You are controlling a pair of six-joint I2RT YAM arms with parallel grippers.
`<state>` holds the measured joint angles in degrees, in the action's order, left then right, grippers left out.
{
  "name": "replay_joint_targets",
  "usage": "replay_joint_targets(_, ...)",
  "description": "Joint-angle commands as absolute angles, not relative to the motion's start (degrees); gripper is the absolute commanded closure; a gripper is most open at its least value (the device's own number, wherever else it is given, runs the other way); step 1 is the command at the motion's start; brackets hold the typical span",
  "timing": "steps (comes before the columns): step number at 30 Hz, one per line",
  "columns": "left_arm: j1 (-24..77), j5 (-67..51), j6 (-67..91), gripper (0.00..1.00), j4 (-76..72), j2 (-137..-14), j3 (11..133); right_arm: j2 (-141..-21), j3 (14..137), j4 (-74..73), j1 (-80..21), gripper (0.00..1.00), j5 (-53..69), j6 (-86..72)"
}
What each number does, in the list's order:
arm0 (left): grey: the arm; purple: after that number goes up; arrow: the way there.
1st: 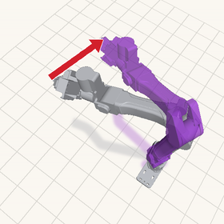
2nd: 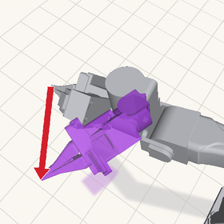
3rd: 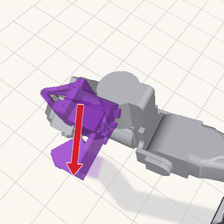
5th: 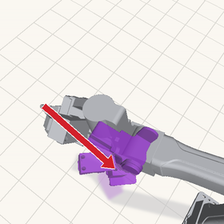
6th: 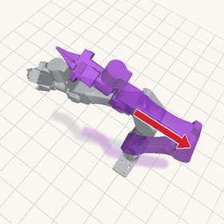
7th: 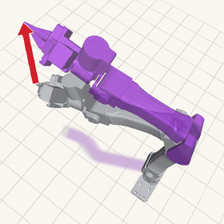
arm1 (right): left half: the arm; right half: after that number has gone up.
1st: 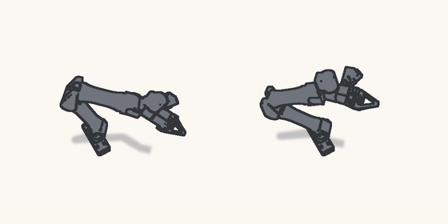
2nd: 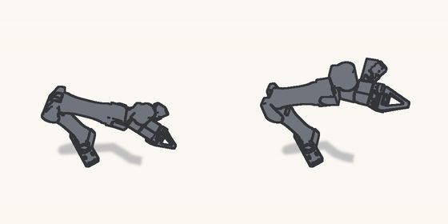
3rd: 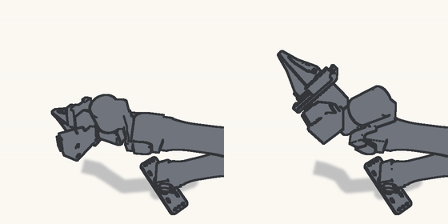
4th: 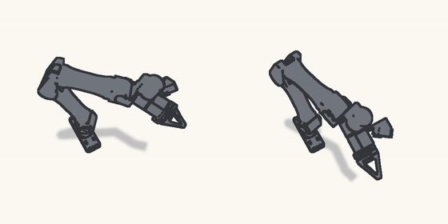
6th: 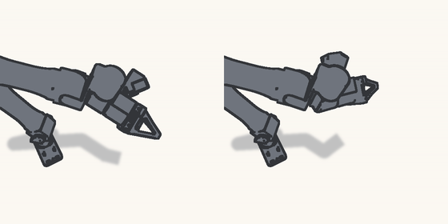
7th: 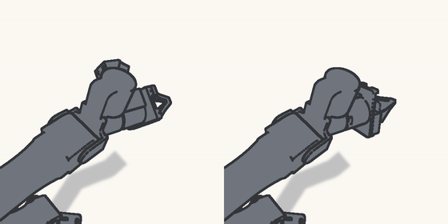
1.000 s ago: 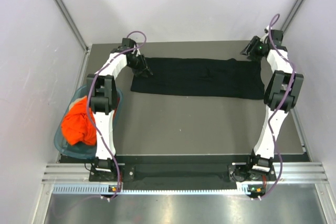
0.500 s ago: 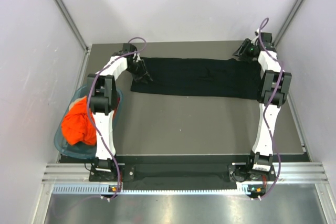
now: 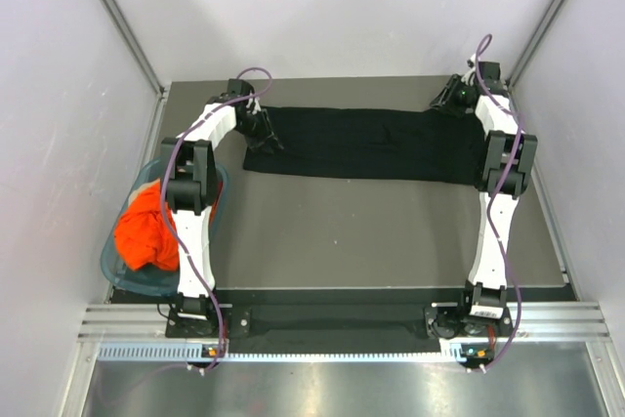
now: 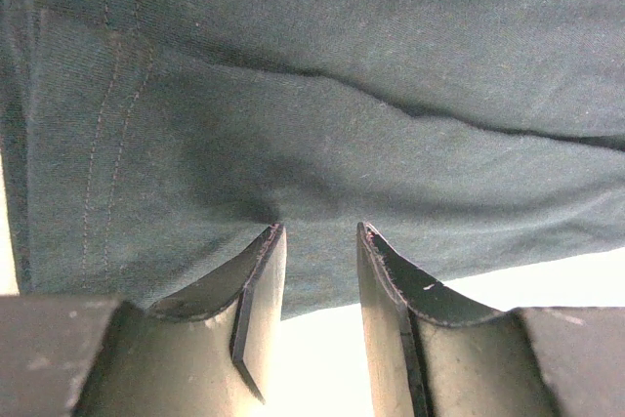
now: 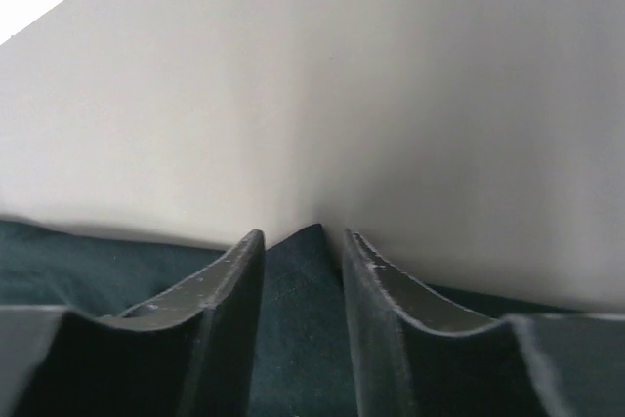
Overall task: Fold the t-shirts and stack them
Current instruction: Fold the tshirt
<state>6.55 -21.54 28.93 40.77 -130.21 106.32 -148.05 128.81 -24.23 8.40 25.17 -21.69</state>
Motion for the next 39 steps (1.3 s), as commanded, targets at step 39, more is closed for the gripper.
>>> replay_joint_targets(39, 6.5, -24.08, 27.16, 0.6, 40.08, -126.74, 107.49, -136.77, 125.16, -21.09, 8.7, 0.96, 30.94, -27.07)
